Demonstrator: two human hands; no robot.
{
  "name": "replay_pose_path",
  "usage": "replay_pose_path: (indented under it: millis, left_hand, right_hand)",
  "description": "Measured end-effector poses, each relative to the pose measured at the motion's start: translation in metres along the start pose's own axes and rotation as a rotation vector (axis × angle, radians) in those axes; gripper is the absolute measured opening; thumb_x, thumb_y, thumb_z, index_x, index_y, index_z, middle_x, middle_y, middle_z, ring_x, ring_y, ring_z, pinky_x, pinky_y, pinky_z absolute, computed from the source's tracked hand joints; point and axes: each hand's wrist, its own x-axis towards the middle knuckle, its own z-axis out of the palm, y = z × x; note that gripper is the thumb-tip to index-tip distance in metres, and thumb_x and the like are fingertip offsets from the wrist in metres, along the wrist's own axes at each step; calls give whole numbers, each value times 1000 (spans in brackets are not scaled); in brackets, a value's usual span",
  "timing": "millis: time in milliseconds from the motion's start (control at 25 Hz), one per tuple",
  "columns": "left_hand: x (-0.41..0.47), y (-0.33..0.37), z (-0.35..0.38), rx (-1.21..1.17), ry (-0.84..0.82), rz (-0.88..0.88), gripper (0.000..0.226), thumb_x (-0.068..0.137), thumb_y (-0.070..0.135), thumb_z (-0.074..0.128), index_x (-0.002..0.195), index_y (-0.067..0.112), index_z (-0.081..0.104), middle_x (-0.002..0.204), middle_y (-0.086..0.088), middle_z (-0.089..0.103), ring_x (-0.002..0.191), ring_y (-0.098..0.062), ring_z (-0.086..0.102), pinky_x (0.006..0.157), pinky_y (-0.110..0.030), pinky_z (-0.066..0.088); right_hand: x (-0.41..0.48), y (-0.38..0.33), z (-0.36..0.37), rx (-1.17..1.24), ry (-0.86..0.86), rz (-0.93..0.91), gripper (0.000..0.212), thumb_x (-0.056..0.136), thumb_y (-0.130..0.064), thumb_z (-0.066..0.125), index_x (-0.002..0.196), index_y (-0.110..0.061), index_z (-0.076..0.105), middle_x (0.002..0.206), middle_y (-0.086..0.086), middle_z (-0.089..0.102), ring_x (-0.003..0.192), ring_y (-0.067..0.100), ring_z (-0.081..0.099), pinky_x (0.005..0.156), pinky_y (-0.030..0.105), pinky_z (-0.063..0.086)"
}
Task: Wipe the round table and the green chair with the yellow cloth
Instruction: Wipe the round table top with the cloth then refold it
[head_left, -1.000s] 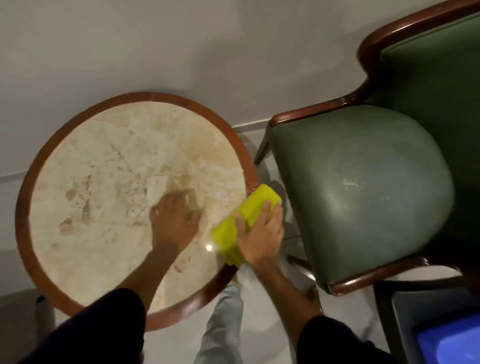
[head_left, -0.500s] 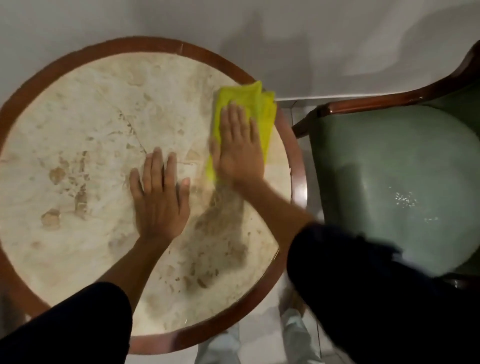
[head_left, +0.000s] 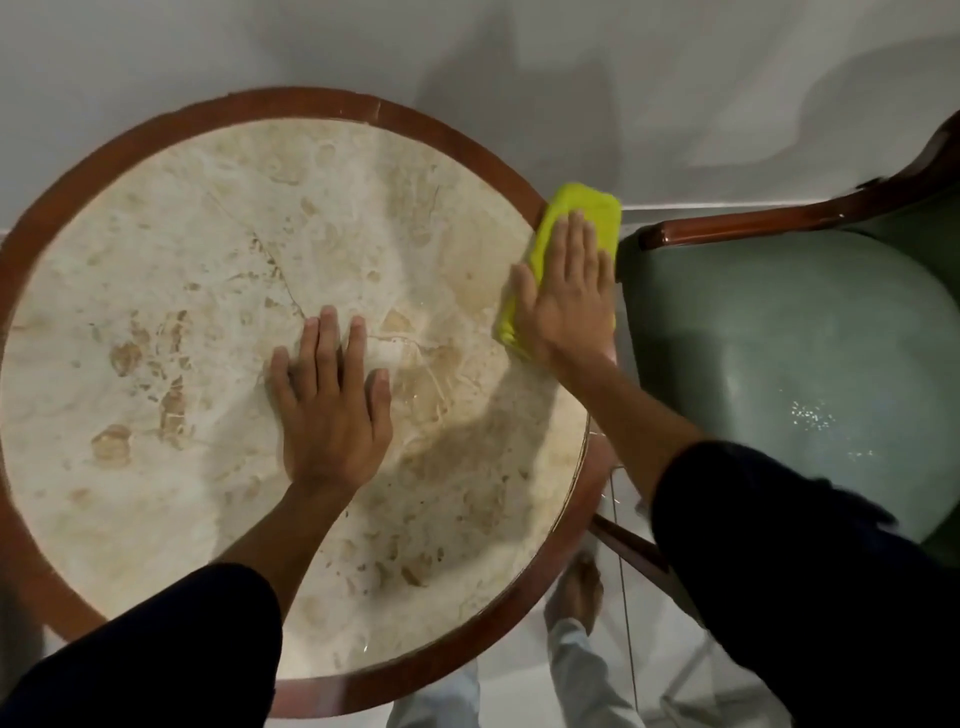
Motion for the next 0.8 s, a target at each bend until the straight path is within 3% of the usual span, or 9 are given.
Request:
replay_pose_path:
  millis: [120, 280, 320, 360, 400, 520, 600, 720, 800]
  left_hand:
    - [3, -1, 2, -74, 63, -20, 49, 105, 36, 26, 150, 18, 34, 159, -12, 33, 145, -29, 33, 119, -51, 22]
    - [17, -1, -12, -140, 171, -44, 41, 104, 34, 33, 123, 17, 66, 137, -13, 60, 114, -36, 57, 99, -47, 38]
    - [24, -4, -19, -145, 132, -34, 43, 103, 38, 33, 118, 17, 68, 132, -14, 61, 110, -37, 57, 94, -46, 39]
    - [28, -8, -25, -179, 76, -21, 48, 102, 43, 33, 113, 16, 70, 128, -15, 61, 108, -38, 55, 92, -46, 40]
    - [29, -10, -31, -235, 9, 11, 52, 100, 48, 32, 110, 16, 71, 125, -16, 60, 107, -37, 54, 90, -46, 40]
    - [5, 5, -44, -456, -247, 156, 52, 91, 58, 43, 110, 19, 71, 117, -7, 56, 106, -22, 52, 92, -34, 40]
    - [-22, 39, -44, -518, -439, 147, 49, 83, 53, 64, 118, 19, 64, 116, -3, 53, 109, -14, 49, 93, -25, 39]
    - [-46, 89, -43, -605, -518, -24, 51, 76, 26, 81, 119, 12, 56, 117, -11, 56, 111, -26, 53, 85, -32, 44]
    - [-51, 123, -46, -731, -527, -105, 41, 74, 17, 81, 105, 22, 54, 100, -4, 63, 96, -27, 61, 72, -32, 47]
  right_hand:
    - [-8, -47, 14, -33, 12, -186, 69, 99, -53, 21, 154, -12, 12, 164, 8, 12, 152, 23, 4, 124, 48, 7]
    - [-141, -22, 23, 2, -157, -833, 71, 95, -57, 36, 151, -14, 27, 161, 9, 26, 151, 23, 14, 121, 50, 15]
    - [-166, -7, 23, 27, -164, -891, 71, 95, -59, 37, 151, -16, 29, 161, 9, 26, 151, 23, 13, 121, 50, 14]
    - [-184, 7, 23, 65, -128, -818, 72, 93, -61, 38, 150, -19, 29, 161, 9, 26, 151, 22, 13, 121, 51, 14]
    - [-200, 19, 21, 95, -77, -619, 76, 90, -66, 40, 151, -22, 28, 160, 9, 26, 150, 22, 15, 119, 53, 16]
    - [-237, 41, 12, 253, -61, 297, 102, 64, -86, 54, 142, -26, 30, 149, 7, 36, 136, 27, 36, 107, 54, 33]
    - [-257, 42, 11, 631, -197, 824, 103, 48, -81, 73, 126, -25, 37, 134, 8, 46, 116, 28, 51, 94, 50, 48]
    - [-270, 51, 8, 1309, -300, 1118, 71, 55, -46, 91, 112, -18, 58, 112, 6, 69, 96, 24, 67, 85, 47, 58]
    - [-266, 84, -7, 1355, -243, 1093, 52, 64, -24, 89, 111, -15, 66, 105, 8, 73, 95, 28, 70, 87, 47, 58]
